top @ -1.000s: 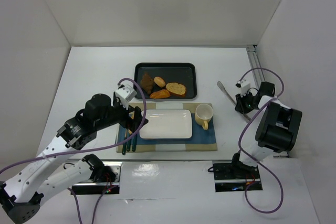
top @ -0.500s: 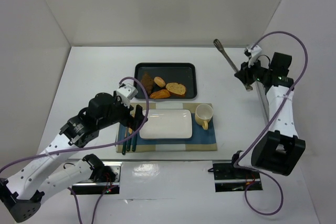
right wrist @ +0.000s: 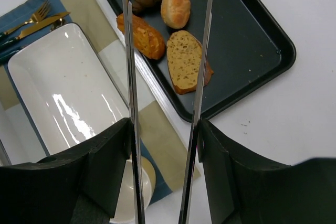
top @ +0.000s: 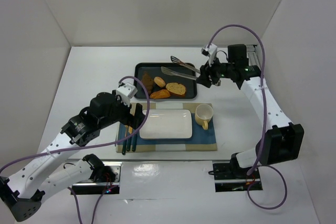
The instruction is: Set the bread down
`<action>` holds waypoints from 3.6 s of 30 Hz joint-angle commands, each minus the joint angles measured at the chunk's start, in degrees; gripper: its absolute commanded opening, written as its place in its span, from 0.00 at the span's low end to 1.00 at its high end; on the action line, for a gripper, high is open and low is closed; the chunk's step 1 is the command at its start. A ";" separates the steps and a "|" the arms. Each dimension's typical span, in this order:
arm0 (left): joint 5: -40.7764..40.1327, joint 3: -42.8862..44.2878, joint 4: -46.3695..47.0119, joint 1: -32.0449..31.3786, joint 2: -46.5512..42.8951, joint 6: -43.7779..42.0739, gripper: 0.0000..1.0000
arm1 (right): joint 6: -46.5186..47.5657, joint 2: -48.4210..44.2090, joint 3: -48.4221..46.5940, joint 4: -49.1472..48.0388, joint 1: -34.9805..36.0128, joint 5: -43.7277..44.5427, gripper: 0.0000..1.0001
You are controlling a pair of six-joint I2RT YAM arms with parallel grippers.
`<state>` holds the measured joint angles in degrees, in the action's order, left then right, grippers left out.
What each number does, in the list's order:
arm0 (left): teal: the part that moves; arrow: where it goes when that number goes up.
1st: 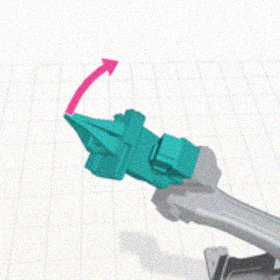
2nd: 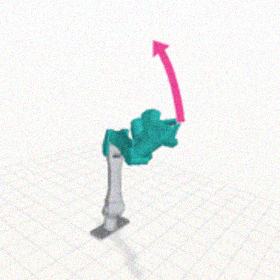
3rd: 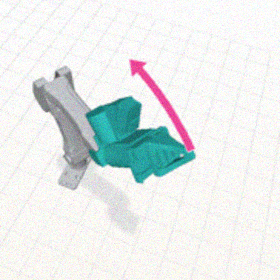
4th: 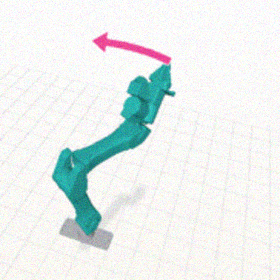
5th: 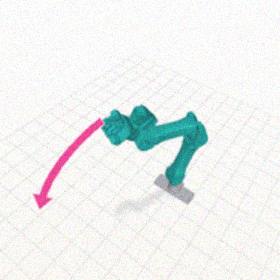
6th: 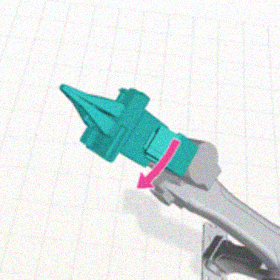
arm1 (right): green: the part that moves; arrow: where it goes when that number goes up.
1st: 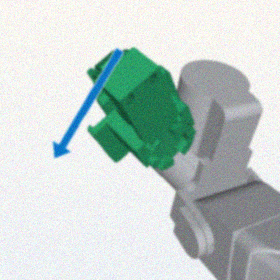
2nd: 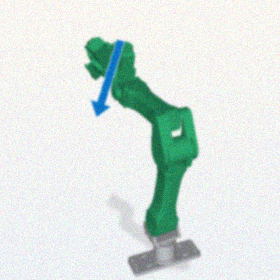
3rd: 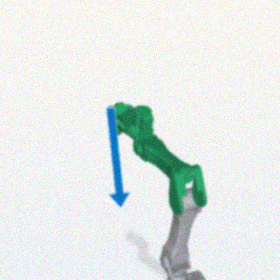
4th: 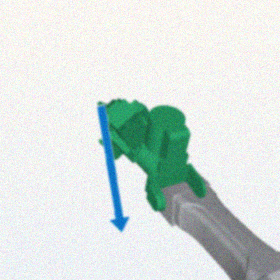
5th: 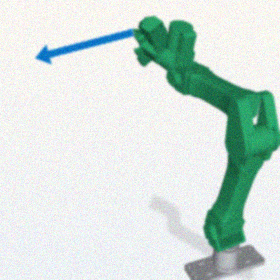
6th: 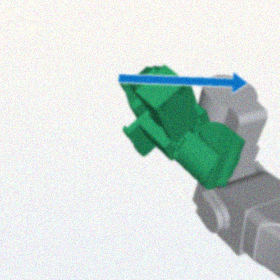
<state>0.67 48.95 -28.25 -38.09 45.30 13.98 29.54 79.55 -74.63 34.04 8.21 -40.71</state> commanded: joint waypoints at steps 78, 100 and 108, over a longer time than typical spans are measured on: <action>-2.42 -0.52 1.71 -0.23 -0.21 1.05 1.00 | 15.02 -1.77 8.98 23.61 16.05 9.77 0.59; -3.65 -0.52 1.71 -0.23 -0.21 1.05 1.00 | 9.40 0.50 -2.18 7.91 17.10 10.64 0.62; -4.80 -0.52 1.71 -0.23 -0.21 1.58 1.00 | 5.35 13.60 -8.50 -3.89 20.26 16.79 0.61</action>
<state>-3.09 48.58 -28.29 -38.09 45.30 14.68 37.30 89.82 -78.89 38.57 27.05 -26.81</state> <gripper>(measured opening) 1.000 0.615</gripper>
